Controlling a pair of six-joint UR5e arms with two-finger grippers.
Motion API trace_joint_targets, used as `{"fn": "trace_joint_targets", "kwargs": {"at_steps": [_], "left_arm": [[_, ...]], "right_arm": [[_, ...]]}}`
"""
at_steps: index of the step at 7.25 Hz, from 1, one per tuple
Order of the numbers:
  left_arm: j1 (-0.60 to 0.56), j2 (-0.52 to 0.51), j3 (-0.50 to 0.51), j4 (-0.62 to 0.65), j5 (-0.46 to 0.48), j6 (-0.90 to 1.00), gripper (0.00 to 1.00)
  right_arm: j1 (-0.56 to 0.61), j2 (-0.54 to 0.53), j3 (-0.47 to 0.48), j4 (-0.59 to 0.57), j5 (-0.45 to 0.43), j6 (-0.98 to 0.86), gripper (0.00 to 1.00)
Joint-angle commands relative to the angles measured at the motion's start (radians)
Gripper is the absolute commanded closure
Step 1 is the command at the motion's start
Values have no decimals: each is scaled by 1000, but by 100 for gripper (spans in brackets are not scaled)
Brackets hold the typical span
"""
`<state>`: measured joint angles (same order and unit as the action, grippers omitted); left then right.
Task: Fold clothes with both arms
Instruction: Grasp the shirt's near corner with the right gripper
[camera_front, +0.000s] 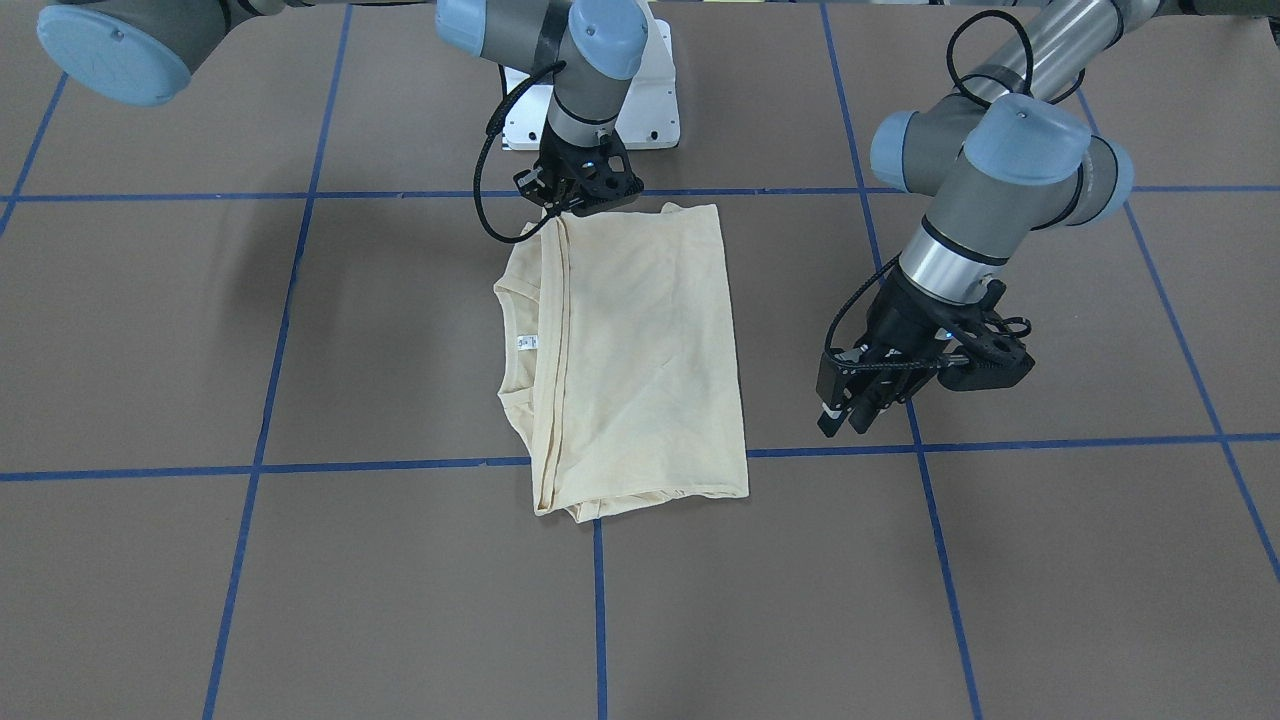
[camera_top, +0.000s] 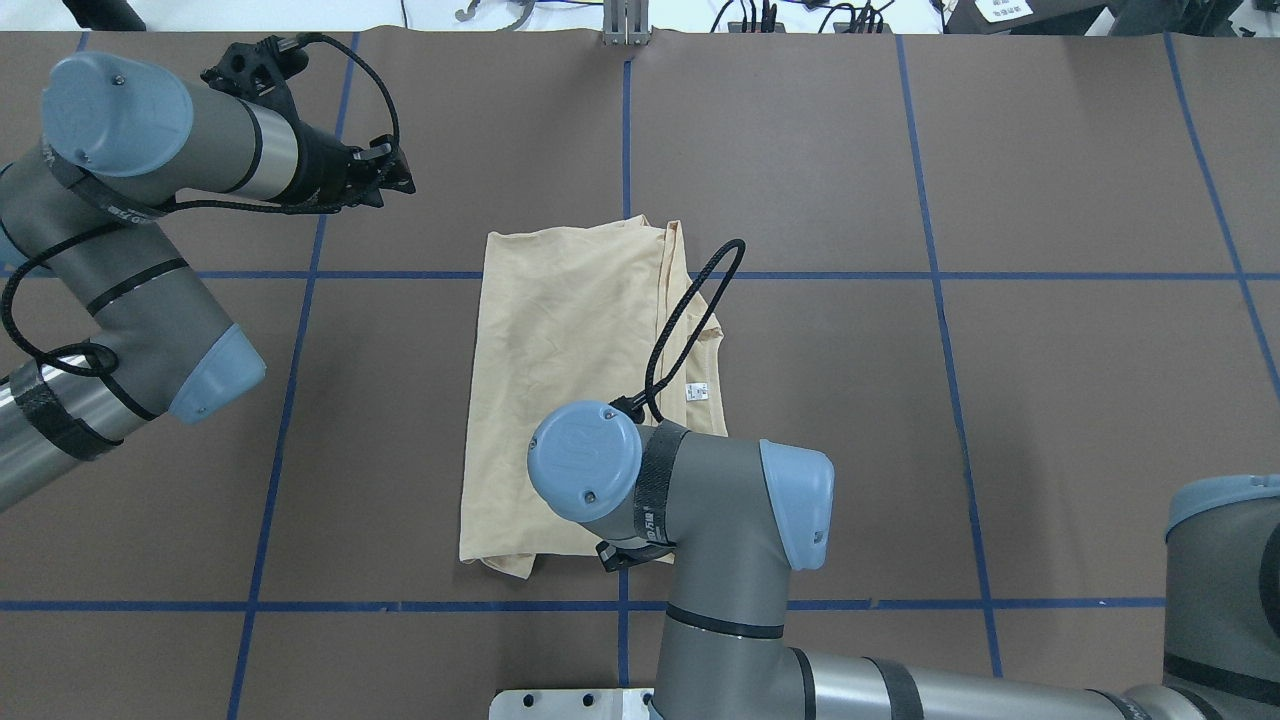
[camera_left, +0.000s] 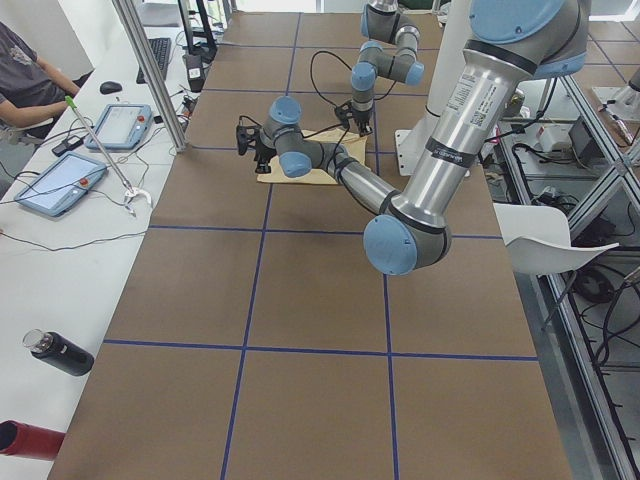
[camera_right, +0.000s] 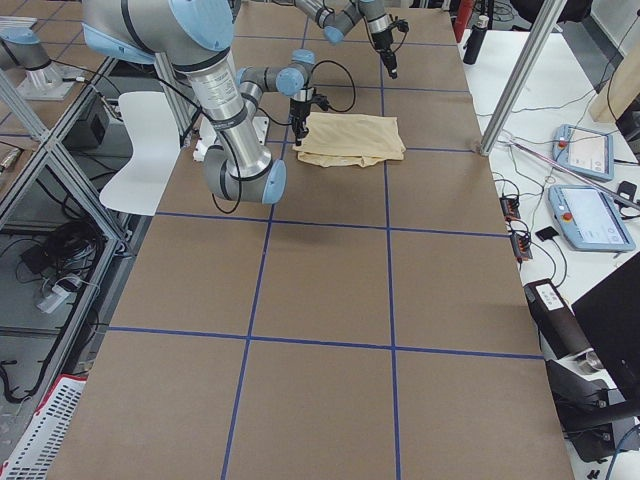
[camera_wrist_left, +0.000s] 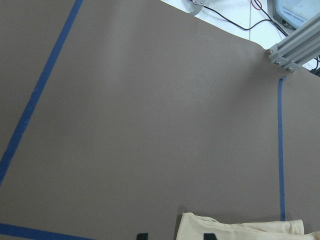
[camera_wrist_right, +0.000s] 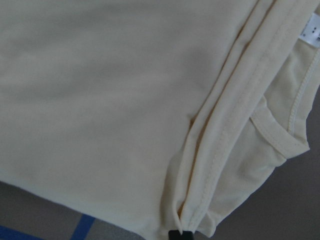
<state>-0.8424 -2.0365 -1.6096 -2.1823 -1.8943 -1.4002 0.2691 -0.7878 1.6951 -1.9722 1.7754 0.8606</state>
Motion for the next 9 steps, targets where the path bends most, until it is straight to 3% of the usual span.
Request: {"fn": "trace_joint_targets", "kwargs": {"at_steps": [1,3,6,7,9], "left_arm": [[2,-1,-4,-1,1,-16,52],[6,-2,-13,-1,3,-40,52],[8,-2,-18,-1,3,-42,52],[8,-2,-18,1,4,-42,52],[9,-2,-16,1,6,-42,52]], "right_arm": [[21,-72,76,3,4,-3,100],[-37,-120,92,12,-4,172,100],[-38,-117,97,12,-4,227,100],[-12,-119,95,30,-2,225,83],[8,-128,92,78,1,288,1]]}}
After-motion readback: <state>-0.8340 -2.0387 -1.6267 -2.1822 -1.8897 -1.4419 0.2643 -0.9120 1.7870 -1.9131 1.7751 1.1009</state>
